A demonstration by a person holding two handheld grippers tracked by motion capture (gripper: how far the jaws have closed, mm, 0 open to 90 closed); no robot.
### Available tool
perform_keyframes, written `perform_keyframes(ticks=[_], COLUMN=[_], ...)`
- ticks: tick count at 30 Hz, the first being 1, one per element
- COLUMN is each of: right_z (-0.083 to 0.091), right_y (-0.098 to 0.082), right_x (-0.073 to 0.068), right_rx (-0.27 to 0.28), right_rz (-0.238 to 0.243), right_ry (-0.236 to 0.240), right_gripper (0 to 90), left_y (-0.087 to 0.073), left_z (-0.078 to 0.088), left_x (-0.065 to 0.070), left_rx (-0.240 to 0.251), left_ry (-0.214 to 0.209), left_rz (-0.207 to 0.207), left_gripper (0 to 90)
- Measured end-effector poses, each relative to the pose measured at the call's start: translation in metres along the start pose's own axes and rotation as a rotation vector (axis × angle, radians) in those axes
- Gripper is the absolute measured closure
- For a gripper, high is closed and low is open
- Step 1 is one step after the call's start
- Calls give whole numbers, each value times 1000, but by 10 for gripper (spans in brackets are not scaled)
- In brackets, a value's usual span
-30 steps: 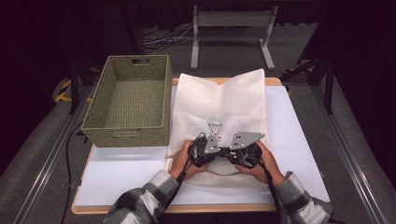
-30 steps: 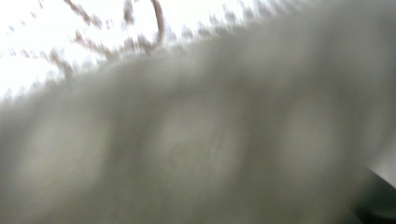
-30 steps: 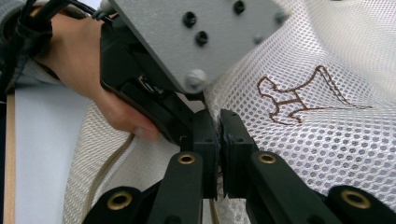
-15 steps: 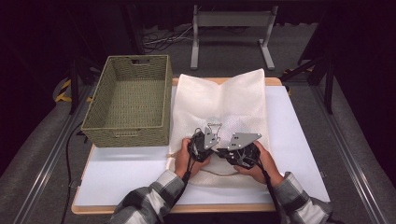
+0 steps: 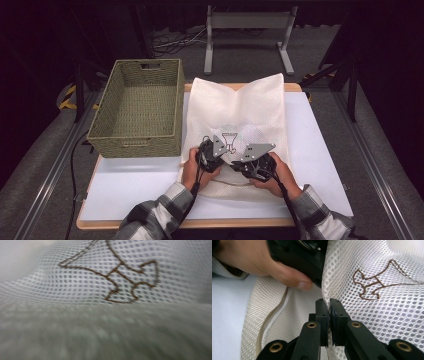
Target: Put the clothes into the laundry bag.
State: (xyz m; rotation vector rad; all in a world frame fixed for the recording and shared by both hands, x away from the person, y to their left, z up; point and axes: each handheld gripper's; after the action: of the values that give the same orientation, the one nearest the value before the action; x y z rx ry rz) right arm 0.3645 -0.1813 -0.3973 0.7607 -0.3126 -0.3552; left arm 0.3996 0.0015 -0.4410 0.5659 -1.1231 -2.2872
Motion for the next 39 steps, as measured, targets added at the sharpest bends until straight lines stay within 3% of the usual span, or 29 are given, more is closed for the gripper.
perform_keyframes(ticks=[2, 5, 6, 15, 18, 25, 30, 34, 35, 39], right_z=[0, 2, 3, 9, 10, 16, 20, 25, 25, 24], right_y=[0, 0, 0, 3, 3, 4, 0, -3, -3, -3], right_x=[0, 0, 0, 1, 1, 3, 3, 7, 7, 6], right_rx=[0, 13, 16, 39, 36, 41, 32, 42, 43, 38], right_rz=[-2, -7, -6, 2, 3, -3, -3, -23, -24, -20], right_ry=[1, -10, -10, 5, 9, 23, 31, 33, 36, 33], right_gripper=[861, 864, 864, 865, 863, 850, 842, 839, 840, 840], left_y=[-1, -2, -2, -12, -15, -23, -33, -43, -49, -60], left_z=[5, 16, 20, 42, 50, 72, 91, 106, 112, 116], left_x=[0, -3, -2, -6, -6, -8, -14, -20, -24, -28], left_rx=[-3, 17, 13, -17, -22, 3, 12, 23, 11, -29], left_ry=[-1, -49, -41, -86, -108, -138, -119, -90, -62, -39], left_rz=[-5, -5, -9, -46, -79, -94, -90, -64, -57, -50], left_gripper=[787, 711, 697, 750, 758, 760, 724, 658, 643, 583])
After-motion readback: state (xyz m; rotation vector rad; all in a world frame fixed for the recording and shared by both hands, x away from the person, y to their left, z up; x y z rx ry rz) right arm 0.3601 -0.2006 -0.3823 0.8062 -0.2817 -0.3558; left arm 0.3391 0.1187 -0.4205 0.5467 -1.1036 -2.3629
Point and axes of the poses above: each handheld gripper's, and its own axes: z roughly backward along the jaws, y roughly out of its top, x roughly to its right, and after that the axes turned 1 degree about z, right-handed
